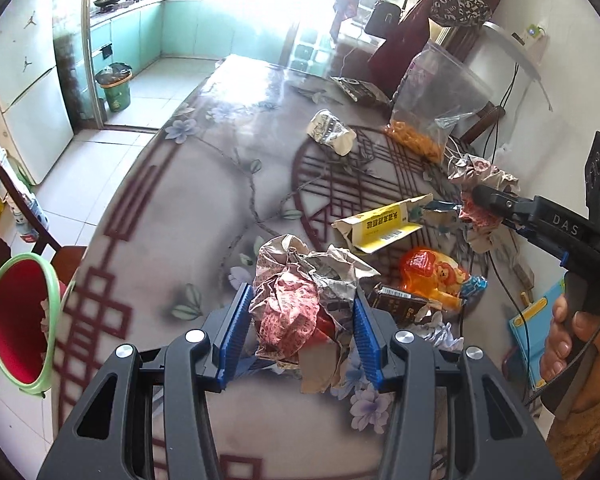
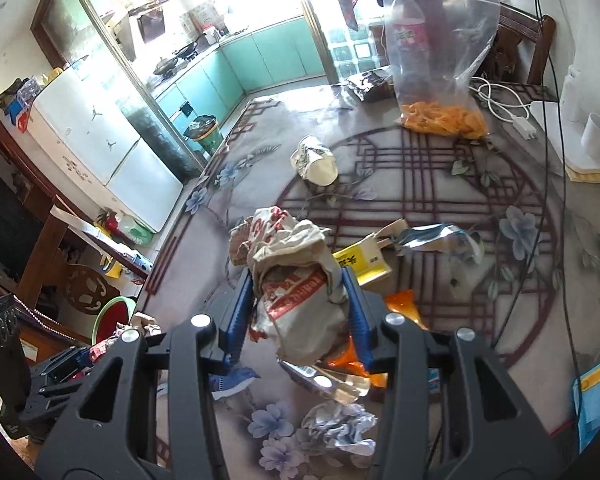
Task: Collect trash
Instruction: 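Carry the paper wrapper and pink foil over the red bucket with both tools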
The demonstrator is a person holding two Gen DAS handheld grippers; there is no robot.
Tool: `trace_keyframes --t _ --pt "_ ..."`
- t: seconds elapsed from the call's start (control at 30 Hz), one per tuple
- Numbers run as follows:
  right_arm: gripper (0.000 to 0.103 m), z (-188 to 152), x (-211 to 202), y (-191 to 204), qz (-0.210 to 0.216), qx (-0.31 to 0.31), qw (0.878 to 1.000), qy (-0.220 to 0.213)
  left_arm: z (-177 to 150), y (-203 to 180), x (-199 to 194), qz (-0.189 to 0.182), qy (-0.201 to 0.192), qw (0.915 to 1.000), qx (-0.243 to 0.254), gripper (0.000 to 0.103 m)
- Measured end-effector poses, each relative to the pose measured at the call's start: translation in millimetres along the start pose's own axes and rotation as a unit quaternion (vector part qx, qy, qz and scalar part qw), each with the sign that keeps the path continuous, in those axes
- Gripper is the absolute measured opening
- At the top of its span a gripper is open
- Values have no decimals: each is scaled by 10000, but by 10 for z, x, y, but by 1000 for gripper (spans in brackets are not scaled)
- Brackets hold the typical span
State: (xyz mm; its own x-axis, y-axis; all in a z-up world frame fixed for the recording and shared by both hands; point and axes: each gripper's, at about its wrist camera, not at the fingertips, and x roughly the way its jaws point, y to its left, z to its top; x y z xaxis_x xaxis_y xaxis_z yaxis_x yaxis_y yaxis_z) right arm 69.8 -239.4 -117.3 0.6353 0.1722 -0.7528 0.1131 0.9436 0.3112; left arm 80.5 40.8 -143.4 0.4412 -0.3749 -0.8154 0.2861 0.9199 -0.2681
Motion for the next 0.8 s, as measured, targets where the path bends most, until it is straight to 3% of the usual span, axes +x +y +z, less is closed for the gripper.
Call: trace_keyframes --t 0.37,0.8 --pt "43 -185 -20 288 -304 104 9994 -95 -93 277 -160 -170 -72 9996 194 46" --pt "43 -501 17 939 -589 310 9977 -119 -81 940 -390 -348 -35 9983 472 46"
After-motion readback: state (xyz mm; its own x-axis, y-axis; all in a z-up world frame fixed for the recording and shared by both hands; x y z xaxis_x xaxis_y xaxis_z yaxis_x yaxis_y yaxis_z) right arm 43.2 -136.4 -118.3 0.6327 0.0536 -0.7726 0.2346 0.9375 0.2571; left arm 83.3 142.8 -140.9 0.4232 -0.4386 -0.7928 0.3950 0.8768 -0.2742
